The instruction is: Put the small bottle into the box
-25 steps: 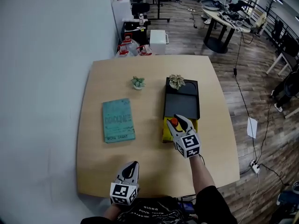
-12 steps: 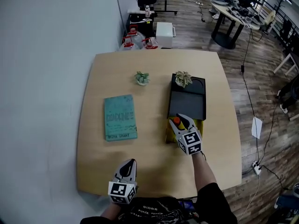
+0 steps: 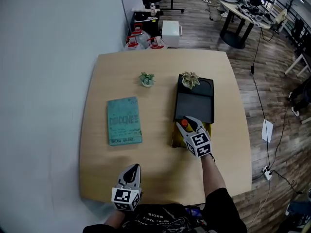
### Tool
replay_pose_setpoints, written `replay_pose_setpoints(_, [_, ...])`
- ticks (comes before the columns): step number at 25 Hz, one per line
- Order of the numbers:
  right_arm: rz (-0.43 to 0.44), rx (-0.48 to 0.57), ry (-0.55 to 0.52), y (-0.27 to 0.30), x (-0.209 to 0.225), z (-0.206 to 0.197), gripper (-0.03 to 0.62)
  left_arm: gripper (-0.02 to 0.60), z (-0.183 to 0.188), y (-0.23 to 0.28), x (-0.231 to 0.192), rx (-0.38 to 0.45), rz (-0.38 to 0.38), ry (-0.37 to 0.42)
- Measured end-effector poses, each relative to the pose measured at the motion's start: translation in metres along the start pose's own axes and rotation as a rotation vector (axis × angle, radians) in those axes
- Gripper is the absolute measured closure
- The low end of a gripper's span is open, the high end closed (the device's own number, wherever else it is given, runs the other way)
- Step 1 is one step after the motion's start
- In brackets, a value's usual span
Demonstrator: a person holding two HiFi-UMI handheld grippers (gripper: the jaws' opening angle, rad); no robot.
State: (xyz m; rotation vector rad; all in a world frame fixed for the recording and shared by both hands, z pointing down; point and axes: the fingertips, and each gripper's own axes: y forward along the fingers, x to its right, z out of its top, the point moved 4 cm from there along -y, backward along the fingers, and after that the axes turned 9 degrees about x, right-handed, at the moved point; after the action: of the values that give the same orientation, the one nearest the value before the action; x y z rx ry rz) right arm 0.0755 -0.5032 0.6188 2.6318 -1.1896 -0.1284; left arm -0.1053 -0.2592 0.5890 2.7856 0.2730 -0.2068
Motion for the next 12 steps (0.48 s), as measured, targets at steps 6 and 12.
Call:
replay_pose_setpoints(6, [0.011, -0.014, -0.012, 0.0, -0.001, -0.002, 0.425, 0.577, -0.006, -0.001, -0.002, -0.003, 0.007, 0.003])
replay_pose_setpoints(12, [0.018, 0.027, -0.037, -0.009, -0.011, 0.015, 0.296, 0.577, -0.005, -0.003, -0.005, 0.005, 0.016, -0.001])
